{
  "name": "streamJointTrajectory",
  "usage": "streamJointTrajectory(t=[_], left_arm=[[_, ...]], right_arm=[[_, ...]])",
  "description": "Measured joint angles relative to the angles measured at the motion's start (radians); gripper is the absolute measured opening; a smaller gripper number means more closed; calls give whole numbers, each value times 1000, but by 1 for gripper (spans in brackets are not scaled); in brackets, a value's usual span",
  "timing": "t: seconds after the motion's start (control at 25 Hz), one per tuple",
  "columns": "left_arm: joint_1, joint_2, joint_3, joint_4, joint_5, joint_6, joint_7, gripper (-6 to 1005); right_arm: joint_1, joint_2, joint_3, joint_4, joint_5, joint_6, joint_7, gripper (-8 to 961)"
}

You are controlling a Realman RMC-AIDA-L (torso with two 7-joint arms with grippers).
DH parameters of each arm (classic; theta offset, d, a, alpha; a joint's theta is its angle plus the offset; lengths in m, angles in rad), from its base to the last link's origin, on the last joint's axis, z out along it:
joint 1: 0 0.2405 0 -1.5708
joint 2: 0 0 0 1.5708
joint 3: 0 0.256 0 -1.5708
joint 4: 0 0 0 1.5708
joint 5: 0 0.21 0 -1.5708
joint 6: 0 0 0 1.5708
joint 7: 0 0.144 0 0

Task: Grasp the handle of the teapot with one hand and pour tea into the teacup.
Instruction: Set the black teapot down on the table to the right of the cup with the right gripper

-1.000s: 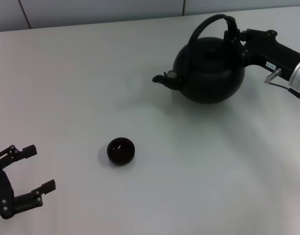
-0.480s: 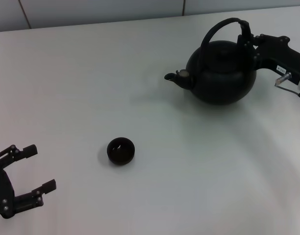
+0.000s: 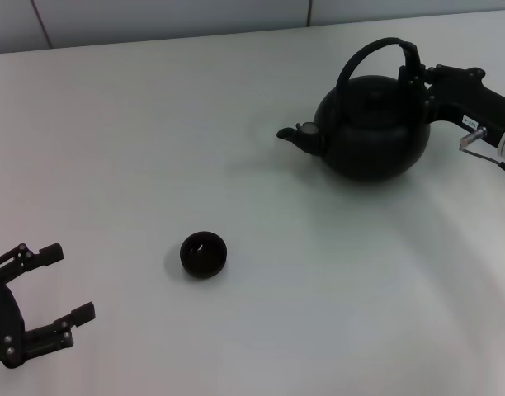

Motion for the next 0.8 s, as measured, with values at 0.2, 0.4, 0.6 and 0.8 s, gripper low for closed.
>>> streamJointTrajectory(t=[0.2,0.4,0.6,0.8], left_arm=[[0,0,0,0,0,1,0,862],[0,-4,0,0,0,0,0,862],[1,-8,0,0,0,1,0,862],[3,-8,0,0,0,2,0,862]], right_arm=[[0,0,-2,1,-1,1,0,94],[-1,2,-7,1,-5,15,0,95],[0,2,-9,1,-6,26,0,108],[-1,2,-7,0,-4,24,0,173]])
